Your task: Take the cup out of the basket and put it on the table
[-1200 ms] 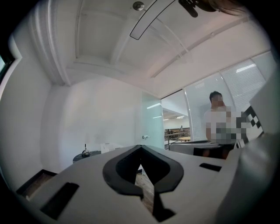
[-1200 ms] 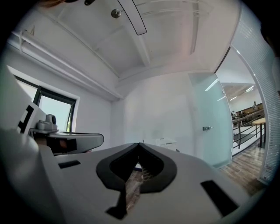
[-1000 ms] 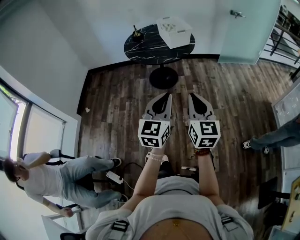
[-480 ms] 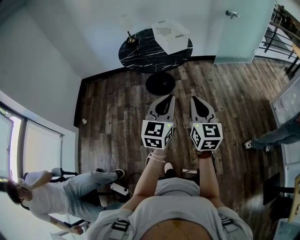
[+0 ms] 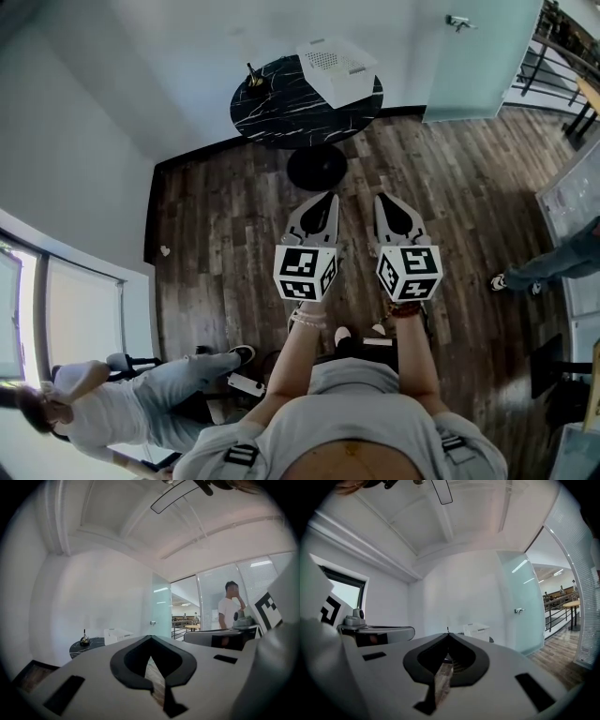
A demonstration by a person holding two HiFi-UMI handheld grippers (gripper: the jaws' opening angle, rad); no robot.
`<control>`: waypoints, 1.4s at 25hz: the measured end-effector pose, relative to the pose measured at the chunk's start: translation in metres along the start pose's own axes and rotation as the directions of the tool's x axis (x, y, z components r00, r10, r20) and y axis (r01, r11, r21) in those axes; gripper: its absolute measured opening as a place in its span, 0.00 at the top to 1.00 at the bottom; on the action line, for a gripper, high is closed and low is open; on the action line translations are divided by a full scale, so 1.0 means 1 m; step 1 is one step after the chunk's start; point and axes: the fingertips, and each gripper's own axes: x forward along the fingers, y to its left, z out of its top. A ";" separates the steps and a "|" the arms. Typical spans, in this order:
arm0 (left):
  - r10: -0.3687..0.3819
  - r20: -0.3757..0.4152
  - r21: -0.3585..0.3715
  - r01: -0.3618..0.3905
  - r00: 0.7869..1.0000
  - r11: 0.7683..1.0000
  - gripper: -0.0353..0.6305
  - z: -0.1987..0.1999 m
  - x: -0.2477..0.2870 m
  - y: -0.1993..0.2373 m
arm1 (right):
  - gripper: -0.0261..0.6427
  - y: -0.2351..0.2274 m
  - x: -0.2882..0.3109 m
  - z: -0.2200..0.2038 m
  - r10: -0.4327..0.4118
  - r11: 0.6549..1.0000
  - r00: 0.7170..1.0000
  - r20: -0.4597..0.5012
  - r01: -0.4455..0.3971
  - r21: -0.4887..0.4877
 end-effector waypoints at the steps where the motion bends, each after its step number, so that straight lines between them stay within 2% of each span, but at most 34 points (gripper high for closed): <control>1: -0.002 -0.002 -0.004 0.002 1.000 1.000 0.94 -0.001 0.000 0.002 | 0.95 0.001 0.002 0.000 -0.003 1.000 1.000 -0.002 0.003 0.001; 9: 0.013 -0.024 -0.024 -0.013 1.000 1.000 0.94 -0.010 0.009 0.024 | 0.95 0.003 0.027 -0.005 0.003 1.000 1.000 -0.025 -0.003 0.001; 12: 0.033 -0.027 -0.004 -0.033 0.999 0.999 0.94 -0.009 0.018 0.035 | 0.95 0.002 0.043 0.000 0.025 0.999 1.000 -0.014 -0.024 0.023; 14: 0.049 -0.026 0.012 -0.048 0.998 0.999 0.94 -0.005 0.027 0.045 | 0.95 0.000 0.057 0.004 0.037 0.999 0.999 -0.008 -0.037 0.030; 22: 0.106 -0.034 -0.006 -0.106 0.994 0.994 0.94 -0.001 0.072 0.087 | 0.95 -0.008 0.126 0.010 0.097 0.995 0.995 -0.023 -0.097 0.022; 27: 0.127 -0.027 -0.008 -0.127 0.992 0.992 0.94 0.009 0.114 0.101 | 0.95 -0.029 0.164 0.023 0.123 0.992 0.992 -0.018 -0.123 0.017; 35: 0.138 -0.027 0.002 -0.138 0.990 0.990 0.94 0.020 0.194 0.105 | 0.95 -0.087 0.218 0.039 0.141 0.990 0.990 -0.011 -0.140 0.019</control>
